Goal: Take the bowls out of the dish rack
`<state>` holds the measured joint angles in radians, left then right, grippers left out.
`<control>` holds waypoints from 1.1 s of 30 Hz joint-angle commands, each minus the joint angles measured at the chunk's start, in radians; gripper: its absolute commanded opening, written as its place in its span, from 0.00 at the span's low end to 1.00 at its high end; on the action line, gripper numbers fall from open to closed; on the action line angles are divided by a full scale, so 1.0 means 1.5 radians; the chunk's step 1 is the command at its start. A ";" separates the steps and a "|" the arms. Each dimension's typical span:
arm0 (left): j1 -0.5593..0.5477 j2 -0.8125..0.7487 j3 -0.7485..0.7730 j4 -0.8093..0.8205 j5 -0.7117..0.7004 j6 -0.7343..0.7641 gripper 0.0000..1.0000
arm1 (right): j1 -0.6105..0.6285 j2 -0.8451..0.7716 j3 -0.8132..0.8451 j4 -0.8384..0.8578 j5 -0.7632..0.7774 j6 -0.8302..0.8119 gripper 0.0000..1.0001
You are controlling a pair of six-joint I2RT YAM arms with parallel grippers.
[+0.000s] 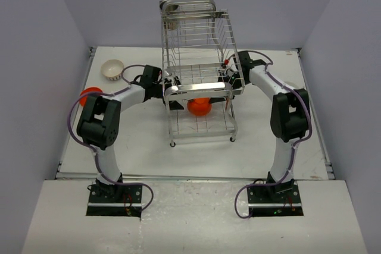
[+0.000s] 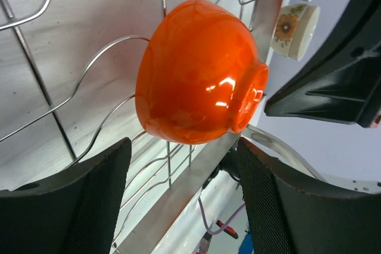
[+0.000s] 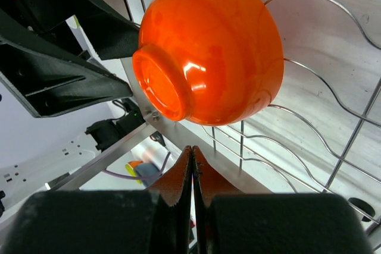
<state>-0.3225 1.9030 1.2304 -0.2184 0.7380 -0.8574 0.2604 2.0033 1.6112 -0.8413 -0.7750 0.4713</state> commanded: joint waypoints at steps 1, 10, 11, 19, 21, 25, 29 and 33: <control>0.009 -0.014 -0.033 0.104 0.036 -0.039 0.73 | -0.006 0.015 0.038 -0.008 -0.016 0.008 0.00; 0.016 -0.001 -0.076 0.215 0.064 -0.094 0.74 | -0.014 0.042 0.086 -0.026 0.010 0.023 0.00; 0.016 0.000 -0.075 0.213 0.065 -0.094 0.75 | -0.014 0.043 0.089 -0.033 0.024 0.020 0.00; 0.016 -0.006 -0.051 0.143 0.033 -0.066 0.76 | -0.026 0.052 0.092 -0.055 0.072 -0.002 0.00; 0.015 -0.016 -0.029 0.090 0.013 -0.036 0.77 | -0.028 0.052 0.092 -0.054 0.072 -0.005 0.00; 0.014 -0.037 -0.026 0.048 -0.024 -0.030 0.83 | -0.030 0.058 0.092 -0.053 0.070 -0.006 0.00; 0.005 -0.066 -0.051 0.073 -0.055 -0.043 0.83 | -0.030 0.063 0.096 -0.048 0.061 -0.002 0.00; -0.005 -0.091 -0.105 0.155 -0.080 -0.098 0.82 | -0.030 0.063 0.102 -0.047 0.054 0.001 0.00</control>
<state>-0.3172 1.8259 1.1221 -0.0608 0.6708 -0.9630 0.2165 2.0972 1.7187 -0.9051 -0.6754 0.4782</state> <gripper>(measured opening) 0.824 0.003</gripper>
